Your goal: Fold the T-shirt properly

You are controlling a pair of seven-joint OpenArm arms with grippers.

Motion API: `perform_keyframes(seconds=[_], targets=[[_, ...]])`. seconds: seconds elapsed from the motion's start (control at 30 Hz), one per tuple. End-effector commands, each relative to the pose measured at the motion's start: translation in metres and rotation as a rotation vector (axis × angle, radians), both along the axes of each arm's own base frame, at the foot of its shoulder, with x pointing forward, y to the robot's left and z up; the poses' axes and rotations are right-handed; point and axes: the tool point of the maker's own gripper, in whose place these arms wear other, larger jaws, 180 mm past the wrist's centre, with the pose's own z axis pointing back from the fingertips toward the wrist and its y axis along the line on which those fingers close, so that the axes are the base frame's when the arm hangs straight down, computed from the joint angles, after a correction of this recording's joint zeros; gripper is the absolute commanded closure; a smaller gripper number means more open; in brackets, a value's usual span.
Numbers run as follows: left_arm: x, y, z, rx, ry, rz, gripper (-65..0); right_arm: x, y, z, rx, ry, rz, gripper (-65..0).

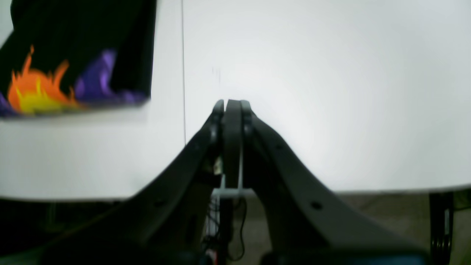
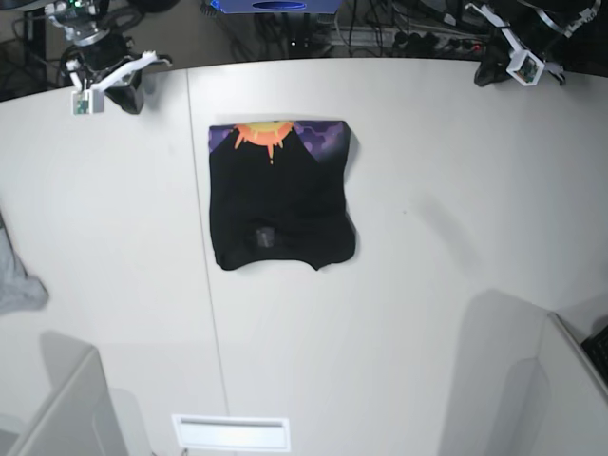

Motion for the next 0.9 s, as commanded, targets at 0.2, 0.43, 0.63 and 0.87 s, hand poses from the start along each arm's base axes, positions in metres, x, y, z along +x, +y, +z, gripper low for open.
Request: perform_keyframes(seconds=[0.2,0.43,0.63,0.87], targets=[[-0.065,0.017,-0.031,-0.028,0.171,0.134,0.0,-0.057,-0.006,-0.008,-0.013,0.128,0.005,0.0],[-0.133,0.022,-0.045,-0.027,0.350,0.190,0.0,-0.119,-0.001,-0.028,-0.004,0.379,0.030,0.0],[-0.199,0.030,-0.070,-0.038,0.524,0.291,0.0,-0.164,0.003,-0.055,0.019,0.651,0.063,0.0],[-0.240,0.013,-0.136,-0.118,0.699,0.372,0.0,-0.202,0.020,-0.109,0.066,0.854,0.196,0.0]])
